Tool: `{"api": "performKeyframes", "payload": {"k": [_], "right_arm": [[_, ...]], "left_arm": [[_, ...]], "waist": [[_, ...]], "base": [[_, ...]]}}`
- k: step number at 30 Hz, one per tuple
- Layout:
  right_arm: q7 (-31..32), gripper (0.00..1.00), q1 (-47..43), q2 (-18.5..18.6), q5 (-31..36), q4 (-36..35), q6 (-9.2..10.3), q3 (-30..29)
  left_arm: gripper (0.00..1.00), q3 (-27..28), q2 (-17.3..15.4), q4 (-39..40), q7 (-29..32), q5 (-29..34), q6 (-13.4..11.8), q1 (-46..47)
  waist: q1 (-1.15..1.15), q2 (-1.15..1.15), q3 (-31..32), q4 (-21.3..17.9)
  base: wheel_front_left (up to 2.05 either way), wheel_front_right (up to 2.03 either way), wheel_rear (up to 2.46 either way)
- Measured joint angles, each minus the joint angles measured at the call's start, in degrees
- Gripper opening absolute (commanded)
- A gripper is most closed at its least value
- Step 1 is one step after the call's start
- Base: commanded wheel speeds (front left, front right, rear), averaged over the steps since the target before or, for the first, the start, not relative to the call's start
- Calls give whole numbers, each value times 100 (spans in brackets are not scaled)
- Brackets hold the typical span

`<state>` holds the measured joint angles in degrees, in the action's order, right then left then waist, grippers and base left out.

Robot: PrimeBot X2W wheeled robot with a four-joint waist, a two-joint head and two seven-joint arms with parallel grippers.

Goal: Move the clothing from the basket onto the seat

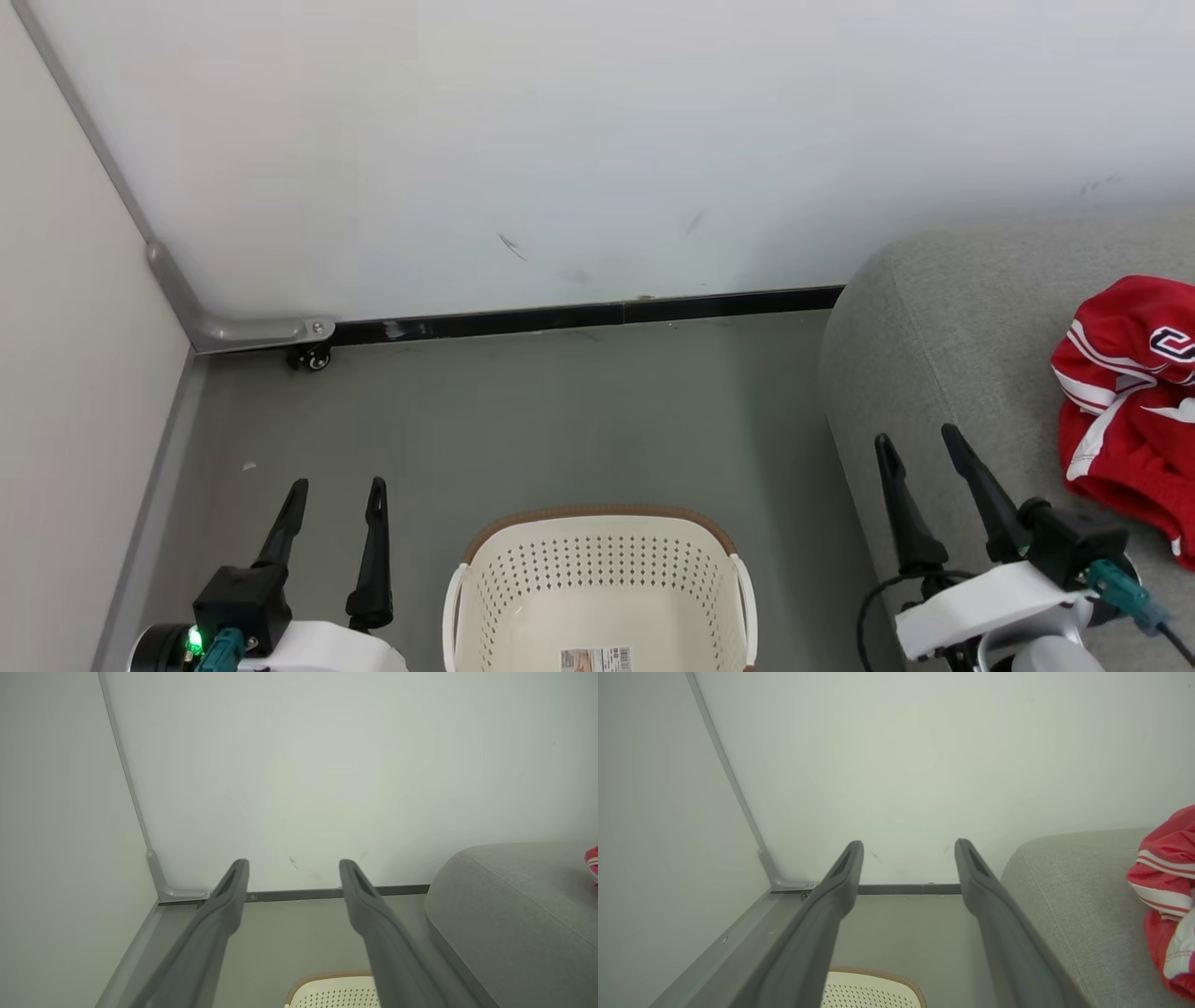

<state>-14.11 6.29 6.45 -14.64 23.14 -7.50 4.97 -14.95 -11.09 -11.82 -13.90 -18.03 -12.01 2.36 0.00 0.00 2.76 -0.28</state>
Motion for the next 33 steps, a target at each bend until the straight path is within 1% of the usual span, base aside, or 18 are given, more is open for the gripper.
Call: {"api": "performKeyframes", "payload": {"k": [7, 19, 33], "right_arm": [[58, 100, -247, -188, 176, -152, 0, -101], [211, 100, -517, -278, 405, -482, 0, -133], [364, 100, -709, -325, 469, -855, 0, -301]], "left_arm": [[100, 0, 9, -93, 0, -11, 43, -8], [100, 52, 5, -133, 0, -99, 43, -23], [100, 51, -25, -134, -24, -55, 33, -23]], "waist": [[0, 0, 108, -20], [0, 0, 180, -50], [0, 0, 114, -77]], "base": [[0, 0, 0], [0, 0, 0], [0, 0, 0]]}}
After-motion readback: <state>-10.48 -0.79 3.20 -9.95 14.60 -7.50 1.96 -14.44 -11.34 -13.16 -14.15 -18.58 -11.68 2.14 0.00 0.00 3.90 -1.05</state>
